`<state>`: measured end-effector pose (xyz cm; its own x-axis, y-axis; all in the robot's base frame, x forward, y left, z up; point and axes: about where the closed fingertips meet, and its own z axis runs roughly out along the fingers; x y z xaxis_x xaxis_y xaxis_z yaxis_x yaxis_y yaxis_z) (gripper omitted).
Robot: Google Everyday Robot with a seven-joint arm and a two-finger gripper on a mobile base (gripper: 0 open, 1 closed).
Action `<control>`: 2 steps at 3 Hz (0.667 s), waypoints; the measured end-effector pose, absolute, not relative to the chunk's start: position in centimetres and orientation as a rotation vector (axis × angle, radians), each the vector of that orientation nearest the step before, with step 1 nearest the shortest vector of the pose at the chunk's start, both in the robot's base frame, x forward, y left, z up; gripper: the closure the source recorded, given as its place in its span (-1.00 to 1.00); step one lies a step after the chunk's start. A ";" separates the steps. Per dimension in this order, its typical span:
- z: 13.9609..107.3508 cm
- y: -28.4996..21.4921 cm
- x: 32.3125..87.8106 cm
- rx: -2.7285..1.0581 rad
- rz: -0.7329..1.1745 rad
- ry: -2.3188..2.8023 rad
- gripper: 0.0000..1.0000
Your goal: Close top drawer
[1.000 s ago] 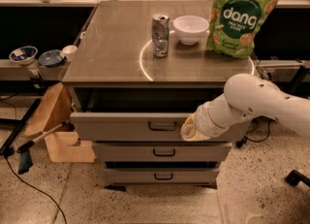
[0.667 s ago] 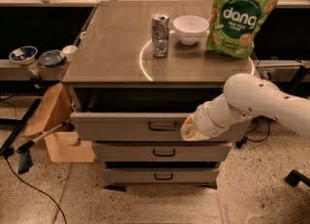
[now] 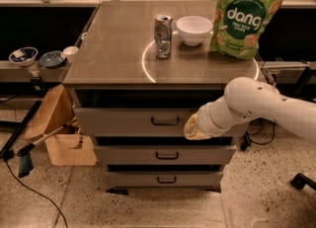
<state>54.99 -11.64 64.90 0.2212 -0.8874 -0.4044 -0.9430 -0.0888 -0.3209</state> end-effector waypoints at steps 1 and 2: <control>64.9 -11.7 58.8 -1.999 0.063 1.682 0.94; 64.9 -11.7 58.5 -1.999 0.063 1.682 0.49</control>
Offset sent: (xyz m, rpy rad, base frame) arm 0.0346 0.0000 -0.0005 -0.0343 -0.0359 -0.0105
